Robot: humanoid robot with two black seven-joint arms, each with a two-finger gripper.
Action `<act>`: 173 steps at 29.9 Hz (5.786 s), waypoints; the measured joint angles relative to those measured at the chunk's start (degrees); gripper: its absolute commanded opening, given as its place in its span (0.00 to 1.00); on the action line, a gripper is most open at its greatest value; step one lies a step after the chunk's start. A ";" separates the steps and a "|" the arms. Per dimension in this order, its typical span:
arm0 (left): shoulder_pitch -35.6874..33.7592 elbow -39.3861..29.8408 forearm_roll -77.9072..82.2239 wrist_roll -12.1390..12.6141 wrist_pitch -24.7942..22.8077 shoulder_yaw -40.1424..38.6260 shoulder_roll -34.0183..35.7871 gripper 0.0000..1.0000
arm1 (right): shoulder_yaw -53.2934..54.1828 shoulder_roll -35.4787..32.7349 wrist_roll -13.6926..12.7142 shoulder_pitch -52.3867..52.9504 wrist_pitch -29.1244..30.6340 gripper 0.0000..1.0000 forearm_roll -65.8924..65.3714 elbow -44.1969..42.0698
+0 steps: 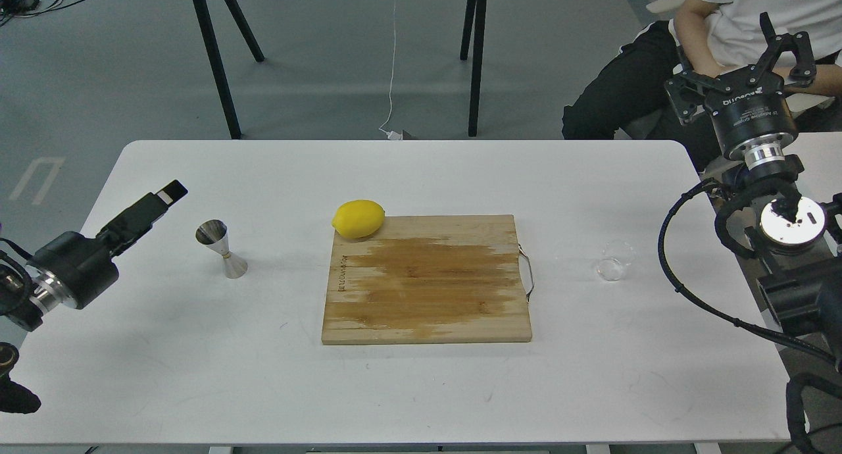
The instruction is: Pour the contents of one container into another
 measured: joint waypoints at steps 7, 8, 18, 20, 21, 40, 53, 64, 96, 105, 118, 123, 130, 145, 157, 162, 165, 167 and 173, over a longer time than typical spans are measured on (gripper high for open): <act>-0.99 12.49 21.14 5.88 19.05 10.57 -5.08 0.90 | 0.02 -0.32 0.04 -0.78 0.00 1.00 0.00 -0.08; -1.39 14.53 23.25 6.09 19.54 11.05 -5.92 0.88 | 0.01 -0.32 0.04 -0.84 0.00 1.00 -0.01 -0.08; -6.71 24.90 32.63 6.31 20.05 12.17 -14.54 0.86 | 0.01 -0.08 0.20 -0.91 -2.16 1.00 -0.02 -0.10; -7.93 26.45 33.13 6.31 20.06 12.91 -16.06 0.86 | 0.06 -0.09 0.20 -0.91 -2.28 1.00 -0.01 -0.10; -8.46 27.26 33.30 6.28 20.06 13.35 -16.77 0.86 | 0.07 -0.10 0.20 -0.91 -2.31 1.00 -0.02 -0.10; -15.99 41.95 33.42 6.20 20.05 16.10 -26.41 0.73 | -0.03 -0.40 0.20 -1.43 -2.34 1.00 -0.02 -0.09; -17.85 47.25 33.36 6.23 20.04 16.23 -30.00 0.27 | 0.00 -1.39 0.11 -1.52 -2.33 1.00 -0.02 -0.10; -17.36 46.50 33.45 6.09 20.04 16.24 -30.08 0.08 | -0.01 -1.69 0.11 -1.61 -2.33 1.00 -0.02 -0.10; -34.86 27.48 42.50 6.83 16.47 32.67 -39.00 0.05 | 8.22 -7.66 -0.06 -10.57 -2.34 1.00 0.25 4.83; -33.65 38.52 42.50 6.84 18.39 35.64 -47.59 0.05 | 8.32 -7.48 0.02 -10.94 -2.34 1.00 0.28 4.90; -33.19 42.57 42.49 9.26 18.68 37.88 -50.90 0.10 | 8.26 -7.26 0.02 -11.01 -2.36 1.00 0.25 4.67; -33.10 42.99 42.49 9.30 18.68 38.04 -51.61 0.11 | 8.25 -7.26 0.02 -11.01 -2.33 1.00 0.24 4.65; -33.06 43.23 42.49 9.29 18.68 38.63 -52.03 0.20 | 8.02 -7.26 0.02 -11.01 -2.33 1.00 0.24 4.64; -32.90 44.78 42.49 9.29 18.59 38.65 -52.04 0.36 | 7.82 -7.18 0.02 -11.09 -2.33 1.00 0.24 4.57; -32.94 43.70 42.49 9.37 19.00 38.31 -52.02 0.69 | 7.83 -7.17 0.02 -11.09 -2.29 1.00 0.24 4.63; -32.71 42.28 42.49 9.05 19.98 38.23 -51.38 0.73 | 7.83 -7.17 0.02 -11.34 -2.29 1.00 0.24 4.64; -32.31 42.05 42.49 8.67 20.03 38.29 -50.22 0.81 | 7.97 -7.17 0.02 -11.57 -2.27 1.00 0.24 4.60; -32.08 41.92 42.49 8.57 20.04 38.15 -49.15 0.81 | 7.99 -7.17 0.02 -11.61 -2.26 1.00 0.24 4.58; -30.57 41.50 42.49 7.74 20.05 37.87 -43.87 0.81 | 8.14 -7.47 0.02 -11.80 -2.15 1.00 0.24 4.56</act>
